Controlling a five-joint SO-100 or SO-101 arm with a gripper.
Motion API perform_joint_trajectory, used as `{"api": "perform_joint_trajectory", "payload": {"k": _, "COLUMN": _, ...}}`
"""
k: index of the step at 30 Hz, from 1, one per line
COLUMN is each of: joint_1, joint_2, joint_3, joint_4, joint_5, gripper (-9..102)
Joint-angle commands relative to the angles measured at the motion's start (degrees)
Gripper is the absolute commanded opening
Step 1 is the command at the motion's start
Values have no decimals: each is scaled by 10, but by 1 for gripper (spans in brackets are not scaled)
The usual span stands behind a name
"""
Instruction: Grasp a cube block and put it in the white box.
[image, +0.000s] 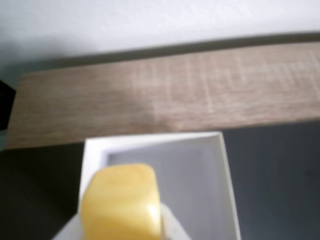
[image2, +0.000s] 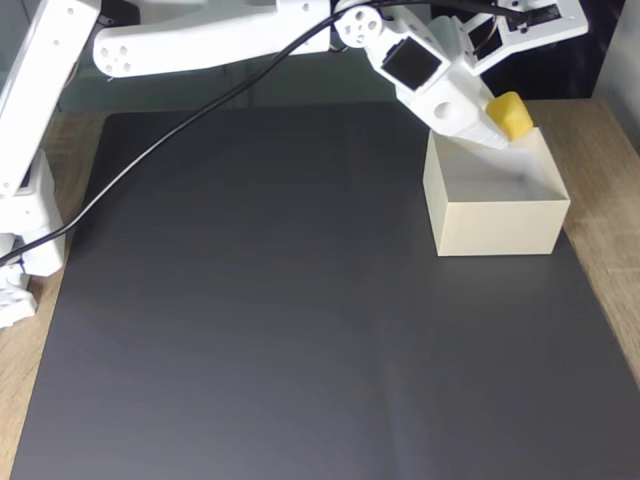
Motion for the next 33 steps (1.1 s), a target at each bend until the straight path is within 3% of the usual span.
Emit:
{"api": "perform_joint_trajectory", "payload": {"k": 1, "joint_1": 0, "joint_2": 22, "joint_3": -31, "joint_4": 1, "joint_5": -3, "gripper": 15}}
{"api": "perform_joint_trajectory", "payload": {"k": 12, "joint_1": 11, "joint_2": 31, "joint_3": -28, "joint_4": 11, "joint_5": -3, "gripper": 17}}
{"api": "perform_joint_trajectory", "payload": {"k": 18, "joint_1": 10, "joint_2": 62, "joint_3": -22, "joint_4": 50, "joint_5": 1, "gripper": 0}}
{"api": "perform_joint_trajectory", "payload": {"k": 22, "joint_1": 3, "joint_2": 99, "joint_3": 0, "joint_4": 73, "joint_5": -2, "gripper": 0}}
{"api": "perform_joint_trajectory", "payload": {"k": 28, "joint_1": -14, "joint_2": 227, "joint_3": 126, "joint_4": 72, "joint_5": 11, "gripper": 0}}
{"api": "perform_joint_trajectory", "payload": {"k": 33, "joint_1": -17, "joint_2": 436, "joint_3": 378, "joint_4": 6, "joint_5": -3, "gripper": 0}}
